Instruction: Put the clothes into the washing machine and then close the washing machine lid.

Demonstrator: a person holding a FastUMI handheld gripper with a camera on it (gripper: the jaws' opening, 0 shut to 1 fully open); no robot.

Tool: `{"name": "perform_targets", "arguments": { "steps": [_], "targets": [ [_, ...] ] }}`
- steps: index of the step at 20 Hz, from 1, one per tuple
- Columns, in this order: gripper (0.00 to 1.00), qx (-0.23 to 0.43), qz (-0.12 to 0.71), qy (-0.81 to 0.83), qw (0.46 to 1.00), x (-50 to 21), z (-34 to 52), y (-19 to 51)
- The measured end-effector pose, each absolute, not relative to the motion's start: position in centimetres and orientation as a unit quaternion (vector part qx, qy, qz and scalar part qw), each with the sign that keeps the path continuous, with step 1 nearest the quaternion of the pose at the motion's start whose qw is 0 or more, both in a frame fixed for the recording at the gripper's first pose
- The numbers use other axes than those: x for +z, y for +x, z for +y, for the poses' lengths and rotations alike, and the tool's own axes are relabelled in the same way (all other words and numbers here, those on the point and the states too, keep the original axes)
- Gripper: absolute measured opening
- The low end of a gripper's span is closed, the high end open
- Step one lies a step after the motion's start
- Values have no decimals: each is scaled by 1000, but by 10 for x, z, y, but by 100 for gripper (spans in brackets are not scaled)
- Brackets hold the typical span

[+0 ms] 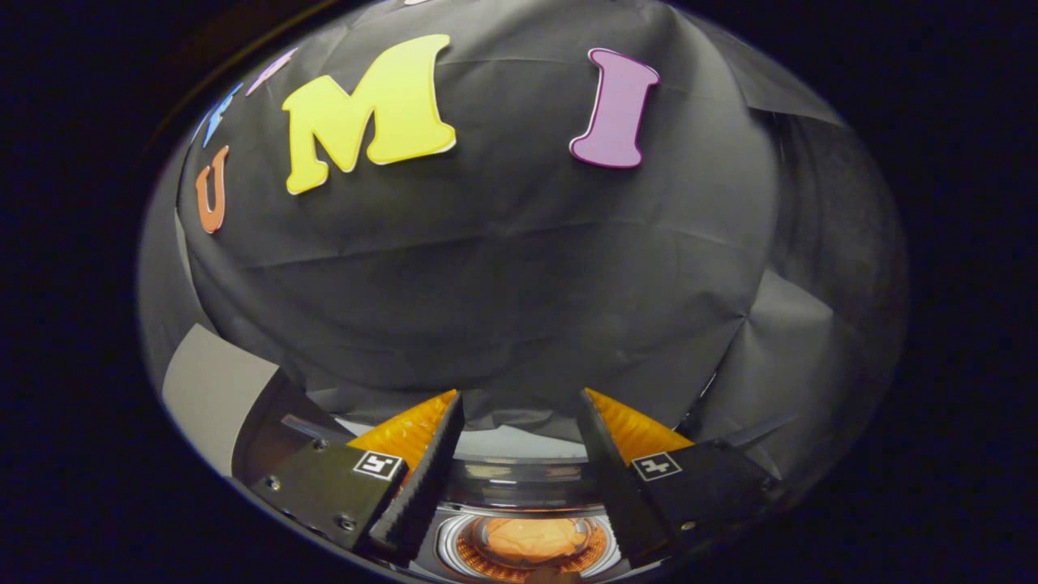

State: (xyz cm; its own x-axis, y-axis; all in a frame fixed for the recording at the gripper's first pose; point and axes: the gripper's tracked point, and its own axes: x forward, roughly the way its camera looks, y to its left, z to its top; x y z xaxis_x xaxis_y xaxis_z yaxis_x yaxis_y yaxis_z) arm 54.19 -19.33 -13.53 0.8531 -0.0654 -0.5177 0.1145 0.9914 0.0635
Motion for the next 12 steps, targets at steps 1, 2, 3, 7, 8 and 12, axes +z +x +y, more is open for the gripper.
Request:
{"name": "perform_targets", "arguments": {
  "steps": [1,2,3,7,8,12],
  "targets": [
    [88,-46,265,45,962,-135,-193,540],
    [88,-46,264,45,963,-135,-192,539],
    [88,-45,262,45,963,-135,-192,538],
    [88,-40,260,42,964,-136,-190,531],
    [88,-40,261,42,964,-136,-190,530],
    [88,-39,259,41,964,-138,-188,514]
  ]
}}
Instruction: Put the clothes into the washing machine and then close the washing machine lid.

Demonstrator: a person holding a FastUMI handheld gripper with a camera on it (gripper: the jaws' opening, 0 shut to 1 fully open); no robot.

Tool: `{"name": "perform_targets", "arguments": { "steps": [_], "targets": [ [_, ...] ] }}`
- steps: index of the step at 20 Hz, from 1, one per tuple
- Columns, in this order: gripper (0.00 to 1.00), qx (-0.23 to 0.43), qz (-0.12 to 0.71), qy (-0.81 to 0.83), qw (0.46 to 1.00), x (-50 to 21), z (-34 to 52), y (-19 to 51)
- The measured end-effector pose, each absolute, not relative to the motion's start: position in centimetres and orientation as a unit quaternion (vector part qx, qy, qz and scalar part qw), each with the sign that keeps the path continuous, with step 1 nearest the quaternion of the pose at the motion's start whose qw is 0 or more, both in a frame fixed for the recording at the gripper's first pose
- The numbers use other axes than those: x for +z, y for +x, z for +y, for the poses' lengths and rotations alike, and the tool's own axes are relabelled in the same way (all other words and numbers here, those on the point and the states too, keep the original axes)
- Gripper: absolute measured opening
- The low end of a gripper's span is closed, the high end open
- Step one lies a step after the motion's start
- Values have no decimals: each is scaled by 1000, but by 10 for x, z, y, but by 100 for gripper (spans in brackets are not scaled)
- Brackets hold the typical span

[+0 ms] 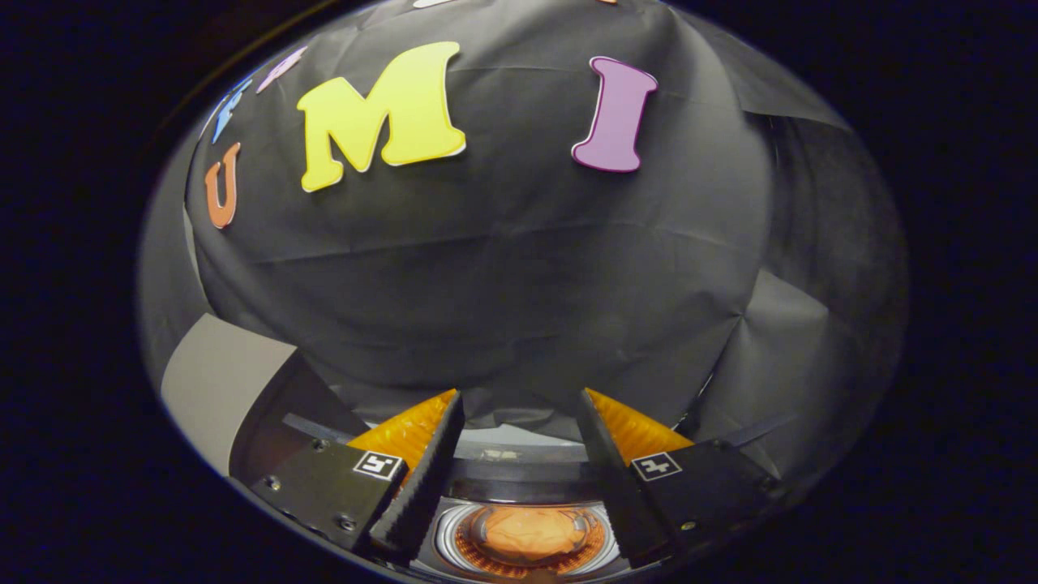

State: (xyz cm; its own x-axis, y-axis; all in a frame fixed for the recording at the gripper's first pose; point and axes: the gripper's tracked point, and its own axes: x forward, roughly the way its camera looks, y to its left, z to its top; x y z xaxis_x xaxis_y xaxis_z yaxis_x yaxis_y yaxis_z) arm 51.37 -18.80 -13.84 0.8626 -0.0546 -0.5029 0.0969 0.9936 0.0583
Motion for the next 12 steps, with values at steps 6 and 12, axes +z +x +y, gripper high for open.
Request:
{"name": "perform_targets", "arguments": {
  "steps": [6,12],
  "targets": [
    [88,-41,247,39,967,-141,-186,494],
    [88,-44,242,40,968,-147,-184,474]
  ]
}}
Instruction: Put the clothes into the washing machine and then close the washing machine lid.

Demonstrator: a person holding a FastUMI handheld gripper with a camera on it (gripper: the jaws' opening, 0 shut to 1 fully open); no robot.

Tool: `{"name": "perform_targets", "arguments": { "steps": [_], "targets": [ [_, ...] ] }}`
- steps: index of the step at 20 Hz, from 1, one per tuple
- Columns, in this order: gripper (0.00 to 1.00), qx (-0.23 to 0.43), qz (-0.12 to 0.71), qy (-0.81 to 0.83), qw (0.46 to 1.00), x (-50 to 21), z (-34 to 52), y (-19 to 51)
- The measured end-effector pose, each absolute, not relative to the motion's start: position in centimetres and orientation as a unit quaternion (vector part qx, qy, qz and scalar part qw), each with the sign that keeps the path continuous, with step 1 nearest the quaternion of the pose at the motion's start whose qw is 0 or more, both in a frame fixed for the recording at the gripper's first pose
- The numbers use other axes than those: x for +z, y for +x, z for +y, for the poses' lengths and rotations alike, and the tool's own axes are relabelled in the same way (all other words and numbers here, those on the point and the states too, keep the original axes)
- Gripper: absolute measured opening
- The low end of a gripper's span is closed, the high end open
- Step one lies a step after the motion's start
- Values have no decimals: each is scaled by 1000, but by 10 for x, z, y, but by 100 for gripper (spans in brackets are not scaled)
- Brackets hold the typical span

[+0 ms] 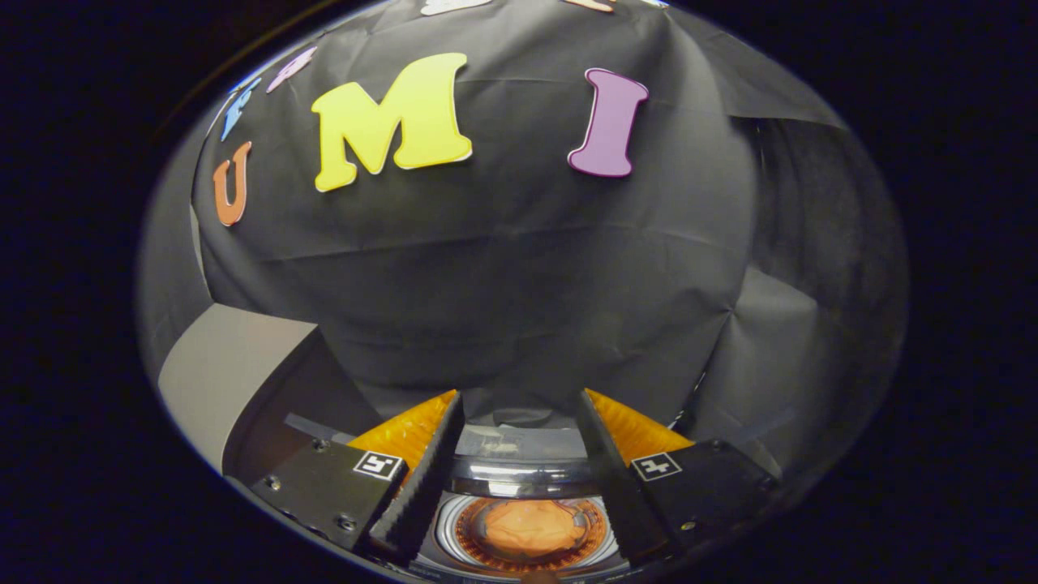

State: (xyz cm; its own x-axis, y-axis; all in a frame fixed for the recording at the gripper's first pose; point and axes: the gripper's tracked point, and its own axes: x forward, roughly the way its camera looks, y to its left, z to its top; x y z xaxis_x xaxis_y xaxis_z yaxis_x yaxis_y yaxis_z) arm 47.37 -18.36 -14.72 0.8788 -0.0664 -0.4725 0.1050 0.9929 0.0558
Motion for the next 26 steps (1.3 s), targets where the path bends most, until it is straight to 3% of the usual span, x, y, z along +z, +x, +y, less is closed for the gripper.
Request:
{"name": "perform_targets", "arguments": {
  "steps": [11,19,26],
  "targets": [
    [88,-44,250,46,966,-173,-177,424],
    [88,-57,303,59,949,-225,-173,371],
    [88,-53,239,40,969,-170,-157,313]
  ]
}}
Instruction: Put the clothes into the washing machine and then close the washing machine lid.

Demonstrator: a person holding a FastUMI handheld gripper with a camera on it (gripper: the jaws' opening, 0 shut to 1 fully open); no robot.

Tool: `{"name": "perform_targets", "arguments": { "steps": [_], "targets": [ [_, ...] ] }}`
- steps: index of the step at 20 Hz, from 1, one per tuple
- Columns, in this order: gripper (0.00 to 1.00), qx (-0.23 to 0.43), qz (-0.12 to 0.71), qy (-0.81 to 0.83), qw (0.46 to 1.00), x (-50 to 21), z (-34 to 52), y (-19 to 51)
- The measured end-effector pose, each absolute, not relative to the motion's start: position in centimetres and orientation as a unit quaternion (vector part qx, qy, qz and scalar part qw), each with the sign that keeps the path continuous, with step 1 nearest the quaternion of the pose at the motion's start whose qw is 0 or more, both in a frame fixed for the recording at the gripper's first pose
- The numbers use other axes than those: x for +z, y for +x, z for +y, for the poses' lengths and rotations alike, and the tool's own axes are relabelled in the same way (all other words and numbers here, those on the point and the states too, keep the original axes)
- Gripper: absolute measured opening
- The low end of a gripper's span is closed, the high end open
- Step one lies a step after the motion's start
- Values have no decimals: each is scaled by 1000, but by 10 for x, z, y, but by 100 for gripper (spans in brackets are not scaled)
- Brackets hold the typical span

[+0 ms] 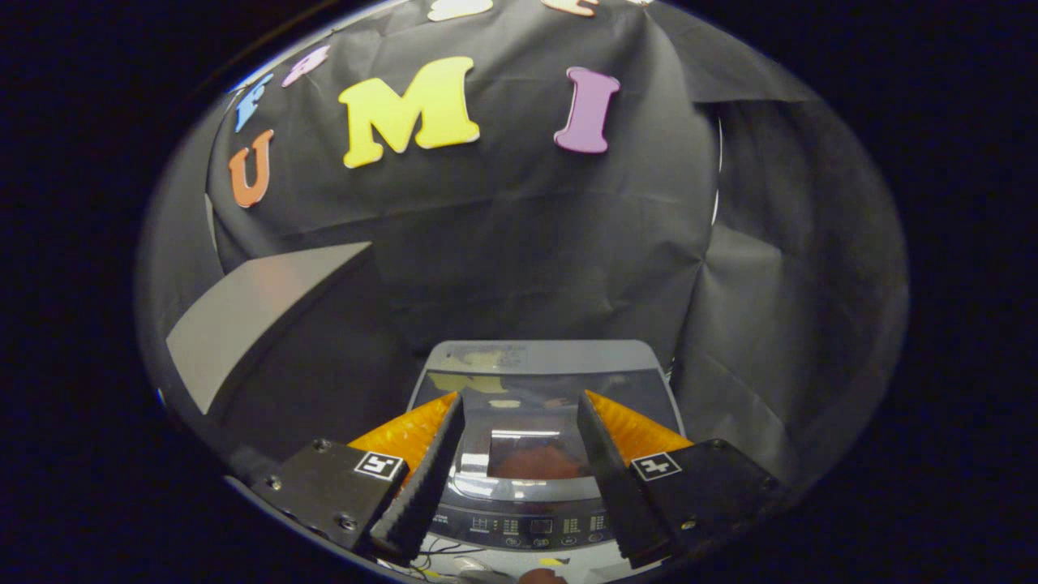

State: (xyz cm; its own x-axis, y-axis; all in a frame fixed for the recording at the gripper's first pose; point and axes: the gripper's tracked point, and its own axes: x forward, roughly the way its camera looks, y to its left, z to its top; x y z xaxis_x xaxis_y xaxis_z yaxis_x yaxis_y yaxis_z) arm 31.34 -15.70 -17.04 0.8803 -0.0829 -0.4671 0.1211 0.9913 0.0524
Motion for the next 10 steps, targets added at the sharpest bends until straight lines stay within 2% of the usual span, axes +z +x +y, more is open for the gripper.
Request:
{"name": "perform_targets", "arguments": {
  "steps": [6,10],
  "targets": [
    [95,-57,101,14,993,-53,-136,216],
    [100,-63,43,21,997,-6,-115,138]
  ]
}}
